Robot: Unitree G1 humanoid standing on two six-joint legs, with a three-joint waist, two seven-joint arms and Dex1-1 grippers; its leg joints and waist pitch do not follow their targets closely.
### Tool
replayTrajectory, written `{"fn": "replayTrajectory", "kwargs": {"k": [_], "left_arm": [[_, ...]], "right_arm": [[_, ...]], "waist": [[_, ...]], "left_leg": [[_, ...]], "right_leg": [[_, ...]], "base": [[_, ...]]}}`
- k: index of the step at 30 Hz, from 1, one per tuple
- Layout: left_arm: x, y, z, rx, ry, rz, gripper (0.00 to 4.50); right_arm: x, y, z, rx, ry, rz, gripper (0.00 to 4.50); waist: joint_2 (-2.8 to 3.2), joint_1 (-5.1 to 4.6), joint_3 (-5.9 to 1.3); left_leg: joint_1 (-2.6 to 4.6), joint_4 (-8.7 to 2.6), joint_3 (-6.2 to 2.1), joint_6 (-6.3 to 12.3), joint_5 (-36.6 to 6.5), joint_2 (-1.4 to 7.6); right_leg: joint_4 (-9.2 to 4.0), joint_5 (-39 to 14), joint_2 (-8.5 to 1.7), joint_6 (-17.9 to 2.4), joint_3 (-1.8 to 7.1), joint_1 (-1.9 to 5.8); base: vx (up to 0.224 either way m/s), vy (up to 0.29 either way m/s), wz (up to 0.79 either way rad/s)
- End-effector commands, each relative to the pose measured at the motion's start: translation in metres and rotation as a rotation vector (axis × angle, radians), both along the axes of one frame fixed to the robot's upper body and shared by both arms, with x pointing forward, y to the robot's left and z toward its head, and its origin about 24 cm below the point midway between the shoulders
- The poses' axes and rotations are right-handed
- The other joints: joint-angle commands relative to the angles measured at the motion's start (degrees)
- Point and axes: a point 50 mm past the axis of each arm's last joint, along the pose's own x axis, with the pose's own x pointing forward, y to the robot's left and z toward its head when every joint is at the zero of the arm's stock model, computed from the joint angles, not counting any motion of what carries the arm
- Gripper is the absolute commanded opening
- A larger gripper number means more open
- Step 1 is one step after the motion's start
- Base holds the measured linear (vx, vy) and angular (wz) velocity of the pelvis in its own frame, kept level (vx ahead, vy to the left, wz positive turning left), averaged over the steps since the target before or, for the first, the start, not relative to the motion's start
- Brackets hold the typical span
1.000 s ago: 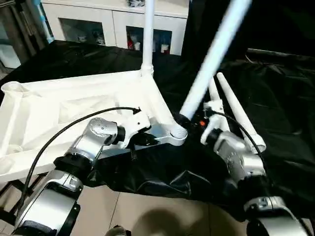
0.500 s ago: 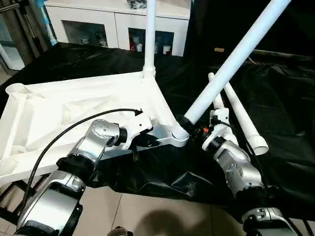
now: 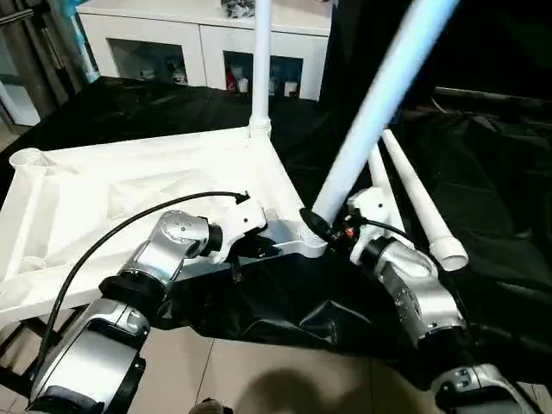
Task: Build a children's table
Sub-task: Insert table leg to table base
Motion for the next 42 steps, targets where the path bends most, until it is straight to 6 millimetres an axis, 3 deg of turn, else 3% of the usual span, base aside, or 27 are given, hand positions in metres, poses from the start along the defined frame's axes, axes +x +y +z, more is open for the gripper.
{"fn": "replayTrajectory", "kwargs": {"k": [1, 4, 5, 7, 9, 10, 11, 23, 33, 34, 37, 39, 42], "left_arm": [[0.005, 0.008, 0.005, 0.009, -0.033, 0.046, 0.00], [0.005, 0.008, 0.005, 0.012, -0.030, 0.037, 0.00], [0.005, 0.008, 0.005, 0.010, -0.032, 0.031, 0.00], [0.004, 0.008, 0.005, 0.006, -0.033, 0.014, 0.00], [0.002, 0.008, 0.006, 0.001, -0.034, -0.003, 0.00], [0.002, 0.008, 0.006, 0.001, -0.035, -0.003, 0.00], [0.001, 0.008, 0.007, -0.003, -0.036, -0.026, 0.00], [-0.013, 0.009, 0.020, -0.007, -0.019, -0.247, 0.00], [-0.018, 0.013, 0.027, -0.016, -0.010, -0.311, 0.00], [-0.018, 0.014, 0.028, -0.012, -0.011, -0.308, 0.00], [-0.016, 0.014, 0.028, -0.009, -0.014, -0.290, 0.00], [-0.009, 0.013, 0.028, -0.005, -0.032, -0.225, 0.00], [-0.001, 0.011, 0.029, -0.002, -0.048, -0.137, 0.00]], "right_arm": [[-0.014, -0.013, -0.037, -0.103, 0.184, -0.005, 1.89], [-0.006, -0.011, -0.033, -0.147, 0.196, 0.047, 1.89], [-0.004, -0.010, -0.032, -0.142, 0.200, 0.060, 1.89], [-0.001, -0.009, -0.029, -0.135, 0.212, 0.083, 1.89], [0.000, -0.009, -0.028, -0.138, 0.218, 0.108, 1.89], [0.000, -0.009, -0.028, -0.138, 0.218, 0.109, 1.89], [0.001, -0.010, -0.027, -0.120, 0.233, 0.132, 1.89], [-0.004, -0.017, -0.026, -0.121, 0.274, 0.334, 1.89], [-0.013, -0.018, -0.029, -0.159, 0.262, 0.446, 1.89], [-0.013, -0.018, -0.030, -0.164, 0.258, 0.440, 1.89], [-0.012, -0.018, -0.030, -0.160, 0.253, 0.414, 1.89], [-0.004, -0.019, -0.031, -0.139, 0.246, 0.300, 1.89], [0.003, -0.020, -0.033, -0.127, 0.252, 0.158, 1.89]], "waist": [[0.35, -0.54, -3.16], [0.16, -0.71, -3.13], [-0.17, -0.78, -3.06], [-0.15, -0.86, -3.02], [-0.50, -1.08, -3.02], [-0.35, -0.97, -3.06], [-0.75, -1.03, -3.12], [-1.14, -0.57, -3.59], [-1.14, 0.03, -3.61], [-0.77, 0.09, -3.62], [-0.89, -0.01, -3.65], [-0.83, -0.11, -3.61], [-0.72, -0.49, -3.35]], "left_leg": [[2.32, -4.74, -2.02, -2.34, -26.1, 2.58], [2.22, -4.63, -2.06, -2.28, -26.2, 2.48], [2.18, -4.62, -2.09, -2.11, -25.9, 2.48], [2.38, -4.56, -2.14, -2.10, -26.6, 2.54], [2.07, -4.75, -2.19, -2.10, -26.3, 2.61], [2.18, -4.72, -2.20, -2.08, -26.3, 2.62], [2.26, -4.65, -2.09, -1.93, -26.2, 2.65], [1.70, -4.95, -1.50, -1.00, -20.9, 3.08], [1.97, -4.95, -1.27, -1.44, -20.7, 3.07], [1.97, -4.99, -1.30, -1.65, -20.7, 3.07], [2.06, -4.97, -1.28, -1.89, -21.1, 3.03], [2.07, -5.04, -1.33, -2.11, -21.6, 3.03], [2.36, -5.04, -1.66, -3.12, -24.5, 2.83]], "right_leg": [[-5.98, -26.8, -4.98, -9.3, 2.43, 0.57], [-6.02, -28.2, -5.09, -9.2, 2.34, 0.55], [-6.05, -29.1, -5.12, -8.9, 2.31, 0.53], [-6.29, -30.4, -5.20, -8.6, 2.30, 0.32], [-6.20, -30.1, -5.10, -8.4, 2.26, 0.48], [-6.18, -30.0, -5.14, -8.4, 2.28, 0.40], [-6.13, -29.3, -5.18, -8.7, 2.34, 0.34], [-4.68, -17.9, -4.83, -12.1, 2.38, 1.07], [-4.58, -16.4, -4.75, -12.6, 2.43, 1.10], [-4.53, -16.0, -4.74, -12.6, 2.44, 1.12], [-4.56, -15.8, -4.67, -12.9, 2.44, 1.10], [-4.56, -16.0, -4.63, -12.9, 2.42, 1.07], [-5.18, -22.0, -4.92, -11.8, 2.45, 0.73]], "base": [[0.000, 0.000, 0.00], [0.000, 0.000, 0.00], [0.000, 0.000, 0.00], [0.000, 0.000, 0.00], [0.000, 0.000, 0.00], [0.000, 0.000, 0.00], [0.000, 0.000, 0.00], [0.000, 0.000, 0.00], [0.000, 0.000, 0.00], [0.000, 0.000, 0.00], [0.000, 0.000, 0.00], [0.000, 0.000, 0.00], [0.000, 0.000, 0.00]]}}
